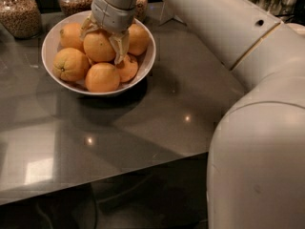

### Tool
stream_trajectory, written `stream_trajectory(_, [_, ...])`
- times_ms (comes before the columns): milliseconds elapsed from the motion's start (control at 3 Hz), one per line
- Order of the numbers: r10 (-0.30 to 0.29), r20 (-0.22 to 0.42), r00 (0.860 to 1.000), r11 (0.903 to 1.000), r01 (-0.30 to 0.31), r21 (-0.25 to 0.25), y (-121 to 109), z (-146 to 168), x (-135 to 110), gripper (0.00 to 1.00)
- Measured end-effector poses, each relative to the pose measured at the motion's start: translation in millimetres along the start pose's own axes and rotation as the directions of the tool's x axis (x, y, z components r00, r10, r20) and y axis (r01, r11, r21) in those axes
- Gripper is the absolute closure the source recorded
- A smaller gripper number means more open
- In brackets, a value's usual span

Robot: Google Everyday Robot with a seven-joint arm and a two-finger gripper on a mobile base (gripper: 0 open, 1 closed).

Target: Pick orange from white bowl

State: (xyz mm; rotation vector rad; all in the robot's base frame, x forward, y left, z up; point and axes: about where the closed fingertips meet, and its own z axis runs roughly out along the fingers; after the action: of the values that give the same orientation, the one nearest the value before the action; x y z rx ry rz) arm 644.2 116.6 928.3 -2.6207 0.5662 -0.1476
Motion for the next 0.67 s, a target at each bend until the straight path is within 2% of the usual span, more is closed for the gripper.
stream_trajectory(667, [0.023,-0.009,1.000,0.9997,-0.023,-0.012,-2.1,-1.6,4.0,0.84])
